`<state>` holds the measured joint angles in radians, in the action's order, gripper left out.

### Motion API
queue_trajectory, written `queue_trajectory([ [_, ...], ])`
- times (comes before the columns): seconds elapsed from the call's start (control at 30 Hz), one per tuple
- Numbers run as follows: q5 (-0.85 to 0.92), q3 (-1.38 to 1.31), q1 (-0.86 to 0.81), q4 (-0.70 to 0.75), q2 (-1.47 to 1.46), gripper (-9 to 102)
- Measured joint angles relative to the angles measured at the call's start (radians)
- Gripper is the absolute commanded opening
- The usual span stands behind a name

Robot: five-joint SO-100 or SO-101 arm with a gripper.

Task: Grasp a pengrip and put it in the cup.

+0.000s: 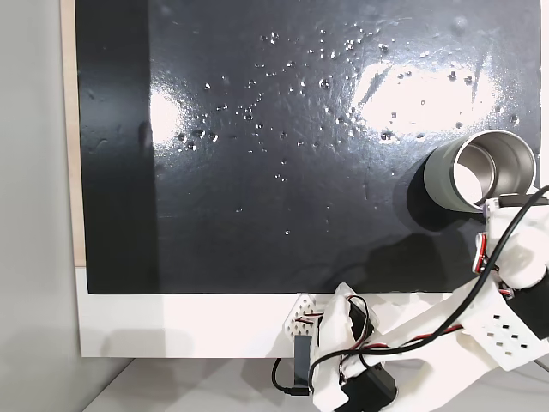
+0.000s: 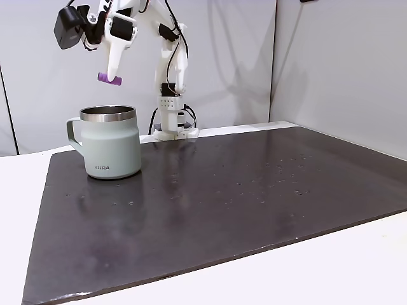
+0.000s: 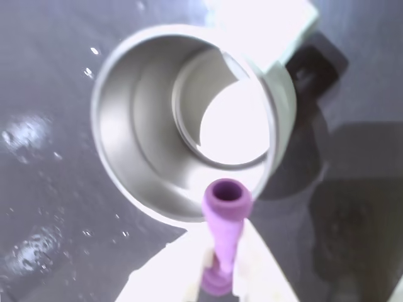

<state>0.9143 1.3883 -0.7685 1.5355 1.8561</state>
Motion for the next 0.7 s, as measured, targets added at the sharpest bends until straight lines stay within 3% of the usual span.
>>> queue_trajectory([
  [0.33, -0.04, 0.003, 0.025, -0.222, -0.008, 0],
  [0.5, -0.04, 0.003, 0.025, -0.256, -0.012, 0],
  [0.7, -0.052, 0.003, 0.026, -0.256, -0.012, 31],
])
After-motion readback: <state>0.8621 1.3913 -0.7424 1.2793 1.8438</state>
